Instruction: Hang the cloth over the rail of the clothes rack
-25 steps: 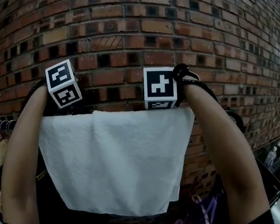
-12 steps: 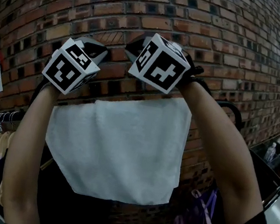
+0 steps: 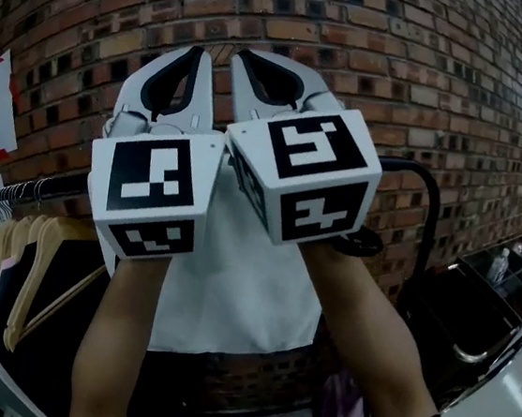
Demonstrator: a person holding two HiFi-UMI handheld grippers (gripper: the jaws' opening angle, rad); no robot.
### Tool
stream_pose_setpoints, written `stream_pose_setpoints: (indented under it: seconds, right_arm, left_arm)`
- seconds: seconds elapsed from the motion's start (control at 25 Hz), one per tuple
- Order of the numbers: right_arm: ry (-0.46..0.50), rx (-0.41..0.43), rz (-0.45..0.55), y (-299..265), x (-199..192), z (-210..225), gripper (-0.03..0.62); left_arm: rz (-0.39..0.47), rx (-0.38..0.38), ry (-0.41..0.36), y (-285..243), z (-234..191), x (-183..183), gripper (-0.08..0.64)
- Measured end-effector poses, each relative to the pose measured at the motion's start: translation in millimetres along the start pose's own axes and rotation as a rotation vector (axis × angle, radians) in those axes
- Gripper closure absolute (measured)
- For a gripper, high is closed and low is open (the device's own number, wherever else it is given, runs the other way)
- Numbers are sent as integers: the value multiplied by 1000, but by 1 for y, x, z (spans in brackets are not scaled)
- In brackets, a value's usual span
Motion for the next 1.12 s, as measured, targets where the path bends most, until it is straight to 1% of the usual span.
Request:
stream_pose_setpoints:
  seconds: [0.08, 0.16, 0.2, 0.28, 0.32, 0.4, 0.56, 0.72, 0.8, 0.92, 1.04, 1.12]
  right_arm:
    - [-10, -9, 1, 20, -6, -16, 589]
    - [-23, -12, -14, 41, -22, -30, 589]
    - [-36, -14, -24, 53, -33, -36, 589]
    - [-80, -18, -43, 83, -63, -48, 589]
    - [-101, -18, -55, 97, -78, -54, 589]
    - [-134, -20, -94, 124, -106, -65, 589]
    - [-229, -18, -208, 175, -154, -81, 589]
    - [-308, 7, -336, 220, -196, -98, 589]
    - [-340, 8, -392, 236, -212, -105, 589]
    - [-368, 5, -448, 253, -231, -110, 589]
    - [-378, 18, -495, 263, -243, -115, 589]
    - [-381, 21, -514, 266, -249, -118, 589]
  left_arm:
    - [-4, 38, 53, 23, 8, -7, 554]
    - [-13, 50, 107, 47, 17, -16, 554]
    - [-17, 54, 119, 61, 24, -20, 554]
    - [-42, 51, 112, 94, 46, -32, 554]
    - [-64, 41, 113, 110, 58, -41, 554]
    - [-120, 10, 141, 138, 80, -60, 554]
    - [-221, -59, 216, 187, 121, -89, 554]
    - [-335, -145, 263, 232, 156, -115, 554]
    - [-365, -179, 281, 246, 169, -127, 554]
    - [-399, -207, 309, 262, 185, -139, 554]
    - [-443, -217, 338, 275, 195, -148, 554]
    - [-467, -222, 341, 281, 197, -152, 554]
Point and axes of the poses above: the fingertips, and each gripper's own axes: y backward along the fingers, z to its right, x out of its top, the point moved 10 cm from there along y, backward along the fingers, and after that the axes turned 10 degrees about -y, right-handed, at the moved point
